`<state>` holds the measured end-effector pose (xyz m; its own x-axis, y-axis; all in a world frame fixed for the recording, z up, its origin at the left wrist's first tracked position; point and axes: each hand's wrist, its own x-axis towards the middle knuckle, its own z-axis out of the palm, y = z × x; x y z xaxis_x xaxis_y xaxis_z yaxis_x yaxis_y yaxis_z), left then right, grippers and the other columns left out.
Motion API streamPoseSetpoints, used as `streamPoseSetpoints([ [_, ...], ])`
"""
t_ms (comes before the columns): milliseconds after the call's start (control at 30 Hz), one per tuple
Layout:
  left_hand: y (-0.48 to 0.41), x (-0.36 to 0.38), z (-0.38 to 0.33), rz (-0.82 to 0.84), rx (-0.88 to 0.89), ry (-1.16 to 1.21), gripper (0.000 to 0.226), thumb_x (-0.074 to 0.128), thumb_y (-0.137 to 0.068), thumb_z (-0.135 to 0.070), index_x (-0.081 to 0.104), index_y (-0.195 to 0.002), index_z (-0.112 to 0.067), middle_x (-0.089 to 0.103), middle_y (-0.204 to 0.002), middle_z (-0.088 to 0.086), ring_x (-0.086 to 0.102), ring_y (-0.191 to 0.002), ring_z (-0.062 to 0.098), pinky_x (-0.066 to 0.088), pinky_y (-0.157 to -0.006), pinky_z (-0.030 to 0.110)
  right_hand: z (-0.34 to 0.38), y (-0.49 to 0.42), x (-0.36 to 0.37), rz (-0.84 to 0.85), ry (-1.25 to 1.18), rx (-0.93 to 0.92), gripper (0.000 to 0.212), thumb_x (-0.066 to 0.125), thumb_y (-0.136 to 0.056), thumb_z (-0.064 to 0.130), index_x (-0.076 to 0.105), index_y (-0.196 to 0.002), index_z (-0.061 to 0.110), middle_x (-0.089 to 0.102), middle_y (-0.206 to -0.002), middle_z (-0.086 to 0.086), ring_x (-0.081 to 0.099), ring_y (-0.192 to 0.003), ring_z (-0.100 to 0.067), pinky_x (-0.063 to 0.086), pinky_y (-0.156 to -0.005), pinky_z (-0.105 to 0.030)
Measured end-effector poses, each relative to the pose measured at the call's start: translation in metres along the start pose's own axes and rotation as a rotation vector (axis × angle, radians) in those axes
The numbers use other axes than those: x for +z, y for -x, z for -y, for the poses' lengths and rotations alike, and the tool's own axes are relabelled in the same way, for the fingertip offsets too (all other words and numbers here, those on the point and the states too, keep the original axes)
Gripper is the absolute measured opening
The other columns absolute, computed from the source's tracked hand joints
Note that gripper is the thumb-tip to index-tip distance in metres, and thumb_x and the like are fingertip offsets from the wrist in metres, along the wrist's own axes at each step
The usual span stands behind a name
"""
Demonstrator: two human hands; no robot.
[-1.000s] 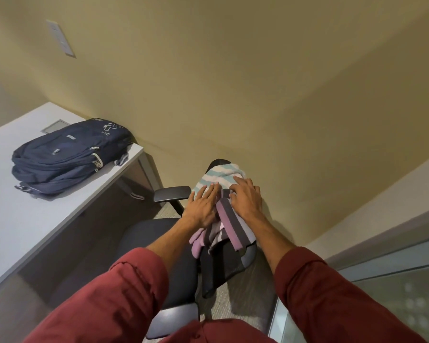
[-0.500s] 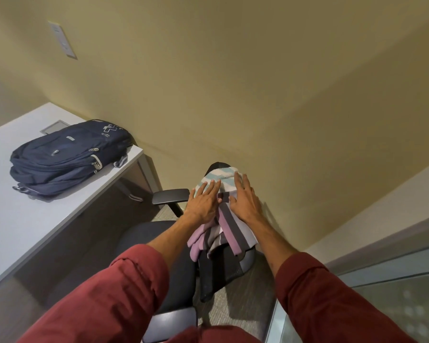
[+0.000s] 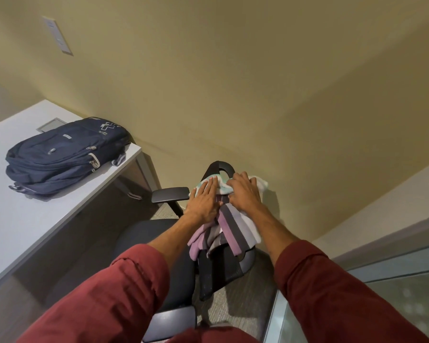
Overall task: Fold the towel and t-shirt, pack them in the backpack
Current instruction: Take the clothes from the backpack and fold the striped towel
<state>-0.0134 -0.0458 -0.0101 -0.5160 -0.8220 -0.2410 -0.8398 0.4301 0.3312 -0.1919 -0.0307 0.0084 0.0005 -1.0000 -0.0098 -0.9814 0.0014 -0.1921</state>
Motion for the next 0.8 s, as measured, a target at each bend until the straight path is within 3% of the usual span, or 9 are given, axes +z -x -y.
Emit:
streamPoseSetpoints([
  [167,-0.003,0.003,-0.003,0.022,0.021,-0.003,0.082,0.040,-0.113,-0.049,-0.012,-0.170,-0.024,-0.004,-0.180,0.003,-0.002,-0.166,0.026,-0.001,-0.132,0.054,-0.003,0.019,-0.001,-0.096,0.019,-0.096,0.035,0.070,-0.093,0.010,0.077,-0.124,0.024,0.062,-0.124,-0.001,0.049,-0.120,-0.025,0.039,-0.094,-0.045],
  [367,-0.001,0.005,0.004,-0.040,0.064,0.157,0.078,0.048,-0.110,-0.053,0.009,-0.172,-0.027,0.036,-0.171,0.010,0.028,-0.159,0.035,0.019,-0.131,0.053,-0.008,0.027,0.004,-0.155,-0.234,-0.073,0.030,0.065,-0.098,0.007,0.078,-0.120,0.023,0.055,-0.119,0.007,0.050,-0.115,-0.017,0.039,-0.098,-0.040],
  [467,0.001,0.009,0.014,-0.073,0.086,0.226,0.083,0.041,-0.106,-0.068,0.016,-0.171,-0.023,0.036,-0.171,0.010,0.032,-0.157,0.032,0.024,-0.130,0.051,-0.005,0.025,-0.005,-0.090,-0.362,-0.105,0.028,0.061,-0.103,0.008,0.075,-0.124,0.019,0.058,-0.130,0.008,0.055,-0.118,-0.017,0.037,-0.101,-0.034],
  [533,0.008,0.010,0.019,-0.128,0.126,0.303,0.085,0.035,-0.102,-0.075,0.027,-0.169,-0.023,0.043,-0.168,0.009,0.040,-0.153,0.031,0.031,-0.127,0.049,-0.001,0.021,-0.014,-0.038,-0.411,-0.129,0.028,0.060,-0.104,0.013,0.074,-0.125,0.024,0.067,-0.129,0.008,0.059,-0.117,-0.018,0.046,-0.103,-0.038],
  [633,0.025,0.000,0.019,-0.198,0.164,0.438,0.056,0.044,-0.109,-0.058,0.049,-0.152,-0.022,0.062,-0.146,0.005,0.058,-0.129,0.028,0.046,-0.105,0.042,0.007,0.015,-0.027,-0.009,-0.471,-0.137,0.023,0.059,-0.102,0.022,0.074,-0.118,0.031,0.075,-0.115,0.010,0.066,-0.108,-0.016,0.057,-0.094,-0.045],
  [700,0.038,-0.013,0.015,-0.298,0.088,0.428,0.040,0.043,-0.111,-0.055,0.052,-0.131,-0.021,0.068,-0.118,0.003,0.064,-0.104,0.029,0.044,-0.082,0.040,0.019,0.012,-0.043,-0.013,-0.539,-0.155,0.023,0.061,-0.103,0.020,0.077,-0.117,0.028,0.077,-0.114,0.011,0.069,-0.103,-0.008,0.057,-0.094,-0.033],
  [800,0.055,-0.032,0.015,-0.403,-0.047,0.441,0.036,0.039,-0.109,-0.063,0.042,-0.114,-0.028,0.067,-0.098,0.001,0.064,-0.086,0.029,0.046,-0.071,0.043,0.039,0.002,-0.066,-0.058,-0.622,-0.162,0.027,0.064,-0.102,0.013,0.078,-0.123,0.020,0.077,-0.120,0.012,0.067,-0.103,0.002,0.048,-0.092,-0.007],
])
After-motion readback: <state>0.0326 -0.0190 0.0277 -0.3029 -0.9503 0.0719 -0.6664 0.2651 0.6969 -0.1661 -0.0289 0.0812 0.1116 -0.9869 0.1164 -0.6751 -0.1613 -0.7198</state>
